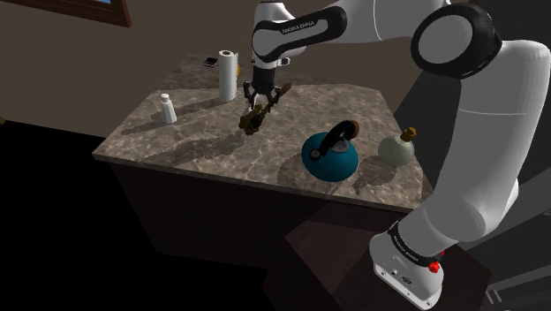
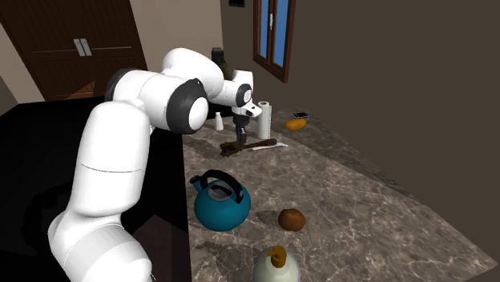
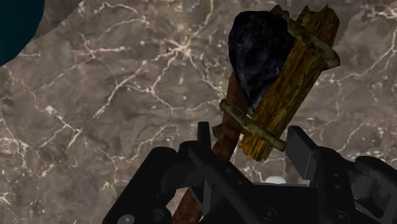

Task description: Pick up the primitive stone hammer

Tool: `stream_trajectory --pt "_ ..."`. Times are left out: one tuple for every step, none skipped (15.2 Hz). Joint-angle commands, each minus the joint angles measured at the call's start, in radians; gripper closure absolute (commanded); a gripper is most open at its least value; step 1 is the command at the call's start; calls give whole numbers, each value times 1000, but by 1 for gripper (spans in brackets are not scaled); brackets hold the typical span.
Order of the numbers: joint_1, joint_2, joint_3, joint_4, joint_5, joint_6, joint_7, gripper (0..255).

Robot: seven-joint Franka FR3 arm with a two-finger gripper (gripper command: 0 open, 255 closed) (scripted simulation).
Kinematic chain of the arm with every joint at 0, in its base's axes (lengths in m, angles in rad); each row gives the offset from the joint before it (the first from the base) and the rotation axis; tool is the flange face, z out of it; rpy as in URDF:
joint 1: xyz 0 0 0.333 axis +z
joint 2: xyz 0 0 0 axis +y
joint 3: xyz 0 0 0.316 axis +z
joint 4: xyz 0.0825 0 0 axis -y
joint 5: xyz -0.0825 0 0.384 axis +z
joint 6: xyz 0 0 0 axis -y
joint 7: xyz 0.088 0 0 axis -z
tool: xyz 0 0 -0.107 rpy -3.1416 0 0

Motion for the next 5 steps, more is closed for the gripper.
stream_trajectory --pt "-1 -14 2 8 3 -21 -1 255" --pt "-1 -19 3 14 4 -32 -2 255" --pt "-1 -24 3 20 6 -43 -2 255" --pt "-1 -25 3 21 6 -45 -2 255" --pt "-1 -25 3 21 6 -45 -2 255"
